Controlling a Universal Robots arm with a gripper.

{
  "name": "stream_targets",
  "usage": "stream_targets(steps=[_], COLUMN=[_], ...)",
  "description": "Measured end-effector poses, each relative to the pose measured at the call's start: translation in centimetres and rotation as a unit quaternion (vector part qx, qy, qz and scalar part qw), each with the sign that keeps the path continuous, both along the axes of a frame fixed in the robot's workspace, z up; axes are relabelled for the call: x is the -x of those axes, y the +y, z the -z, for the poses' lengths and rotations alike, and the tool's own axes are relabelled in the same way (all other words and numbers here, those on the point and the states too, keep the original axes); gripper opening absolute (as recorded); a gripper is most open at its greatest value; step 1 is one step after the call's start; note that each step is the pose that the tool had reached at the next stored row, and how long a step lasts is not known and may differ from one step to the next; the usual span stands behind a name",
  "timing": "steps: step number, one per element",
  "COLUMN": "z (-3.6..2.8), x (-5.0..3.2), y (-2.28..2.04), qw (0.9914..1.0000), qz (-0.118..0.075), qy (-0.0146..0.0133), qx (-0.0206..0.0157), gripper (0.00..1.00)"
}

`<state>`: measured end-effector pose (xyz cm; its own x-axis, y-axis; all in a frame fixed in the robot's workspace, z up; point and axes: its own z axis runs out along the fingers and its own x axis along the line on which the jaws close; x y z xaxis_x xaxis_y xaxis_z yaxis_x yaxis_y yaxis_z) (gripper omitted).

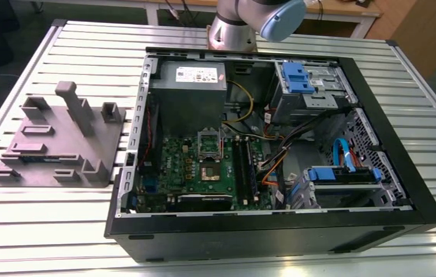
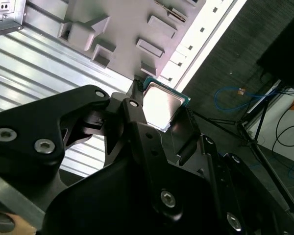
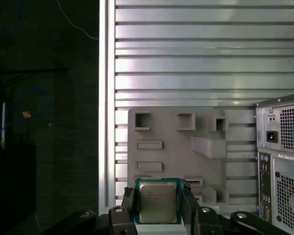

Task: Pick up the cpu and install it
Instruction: 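Pick up the cpu and move it towards the insertion slot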

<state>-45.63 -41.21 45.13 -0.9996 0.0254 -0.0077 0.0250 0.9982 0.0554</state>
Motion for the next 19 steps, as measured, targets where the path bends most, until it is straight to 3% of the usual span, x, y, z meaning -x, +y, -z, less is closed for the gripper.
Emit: stream_targets(steps=[2,4,10,19], z=[-0.53,-0.57,0.07,0.65], x=[0.00,0.00,-0.31,-4.08], y=[0.00,0.00,-0.12,-0.12], qw=[1.00000,1.00000,0.99999,0.99999], qz=[0.000,0.000,0.000,0.000], qy=[0.0000,-0.0001,-0.0036,-0.0039], qx=[0.0000,-0.0001,0.0000,-0.0001], gripper=[0.47,0.47,0.47,0.47])
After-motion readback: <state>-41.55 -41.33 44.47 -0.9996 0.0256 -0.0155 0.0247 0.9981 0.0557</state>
